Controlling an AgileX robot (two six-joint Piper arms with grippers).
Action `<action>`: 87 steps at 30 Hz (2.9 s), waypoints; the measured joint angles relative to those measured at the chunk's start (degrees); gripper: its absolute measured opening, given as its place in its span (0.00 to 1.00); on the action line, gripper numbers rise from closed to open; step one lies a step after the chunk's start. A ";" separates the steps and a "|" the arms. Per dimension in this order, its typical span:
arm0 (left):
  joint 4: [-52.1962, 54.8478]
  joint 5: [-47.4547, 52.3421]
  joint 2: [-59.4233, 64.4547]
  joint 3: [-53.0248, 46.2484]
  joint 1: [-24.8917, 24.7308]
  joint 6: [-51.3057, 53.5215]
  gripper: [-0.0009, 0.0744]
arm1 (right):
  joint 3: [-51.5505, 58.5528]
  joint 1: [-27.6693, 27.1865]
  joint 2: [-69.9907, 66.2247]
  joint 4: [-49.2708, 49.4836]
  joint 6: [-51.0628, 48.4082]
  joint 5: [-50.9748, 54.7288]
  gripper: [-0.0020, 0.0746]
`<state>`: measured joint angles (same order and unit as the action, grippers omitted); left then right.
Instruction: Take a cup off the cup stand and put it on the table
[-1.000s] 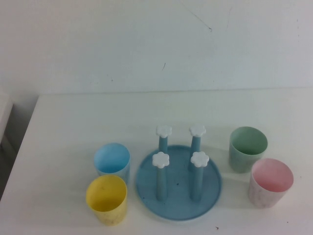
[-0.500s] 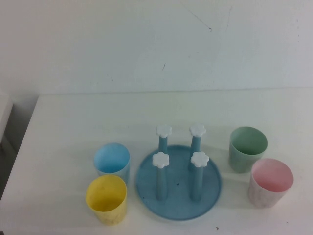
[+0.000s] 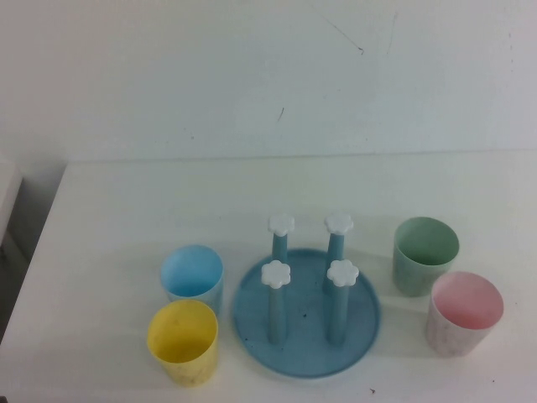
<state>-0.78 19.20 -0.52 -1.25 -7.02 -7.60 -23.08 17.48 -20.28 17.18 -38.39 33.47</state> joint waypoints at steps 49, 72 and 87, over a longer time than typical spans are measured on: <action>0.00 0.13 0.00 0.00 0.00 0.14 0.01 | 24.57 -19.76 20.99 -16.11 22.35 -13.10 0.02; 0.00 0.13 0.00 0.00 0.00 0.03 0.01 | 24.57 -19.85 20.99 -14.66 22.35 -12.67 0.02; 0.00 0.13 0.00 0.00 0.00 0.03 0.01 | 24.57 -19.85 20.99 -14.57 22.35 -12.67 0.02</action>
<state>-0.78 19.33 -0.52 -1.25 -7.02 -7.57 1.49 -2.37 0.71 2.61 -16.04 20.80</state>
